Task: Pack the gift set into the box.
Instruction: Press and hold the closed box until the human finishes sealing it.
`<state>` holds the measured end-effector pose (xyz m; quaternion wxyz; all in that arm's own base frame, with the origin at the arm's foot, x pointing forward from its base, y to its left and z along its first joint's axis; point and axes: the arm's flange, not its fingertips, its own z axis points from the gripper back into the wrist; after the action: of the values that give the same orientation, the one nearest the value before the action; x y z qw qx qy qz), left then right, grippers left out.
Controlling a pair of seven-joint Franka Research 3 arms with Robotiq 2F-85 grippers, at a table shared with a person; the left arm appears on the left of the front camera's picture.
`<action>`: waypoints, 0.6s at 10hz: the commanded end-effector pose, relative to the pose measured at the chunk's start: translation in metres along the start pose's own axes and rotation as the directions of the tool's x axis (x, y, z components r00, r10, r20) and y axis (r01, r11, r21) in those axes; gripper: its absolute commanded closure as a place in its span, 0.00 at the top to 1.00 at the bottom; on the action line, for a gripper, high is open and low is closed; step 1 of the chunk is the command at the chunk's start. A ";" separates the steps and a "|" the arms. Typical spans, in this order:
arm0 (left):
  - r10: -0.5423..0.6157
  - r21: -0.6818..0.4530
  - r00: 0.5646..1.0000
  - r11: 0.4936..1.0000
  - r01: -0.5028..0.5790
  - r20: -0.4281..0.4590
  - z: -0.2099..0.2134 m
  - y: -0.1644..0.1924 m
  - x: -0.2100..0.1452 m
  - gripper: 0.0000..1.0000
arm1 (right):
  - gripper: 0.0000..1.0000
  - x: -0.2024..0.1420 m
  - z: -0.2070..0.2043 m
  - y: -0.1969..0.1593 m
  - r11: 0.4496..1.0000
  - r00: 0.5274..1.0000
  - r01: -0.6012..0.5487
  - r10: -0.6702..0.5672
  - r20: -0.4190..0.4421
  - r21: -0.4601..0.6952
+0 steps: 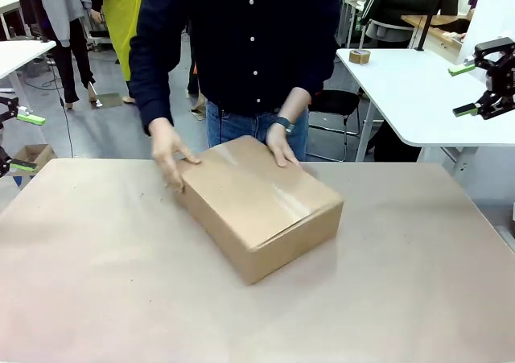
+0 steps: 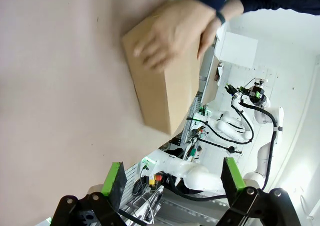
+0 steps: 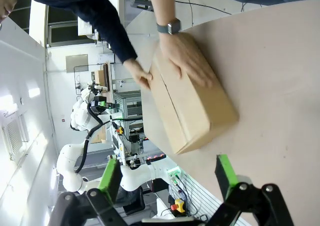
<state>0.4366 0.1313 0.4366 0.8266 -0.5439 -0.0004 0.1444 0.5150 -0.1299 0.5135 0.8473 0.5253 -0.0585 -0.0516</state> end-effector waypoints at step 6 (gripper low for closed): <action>-0.012 0.008 1.000 1.000 0.012 0.005 0.000 0.000 -0.003 1.00 | 1.00 -0.001 0.000 0.003 1.000 1.000 -0.001 0.001 0.010 -0.009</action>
<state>0.4366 0.1313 0.4366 0.8266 -0.5439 -0.0004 0.1444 0.5150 -0.1299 0.5135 0.8473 0.5253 -0.0585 -0.0516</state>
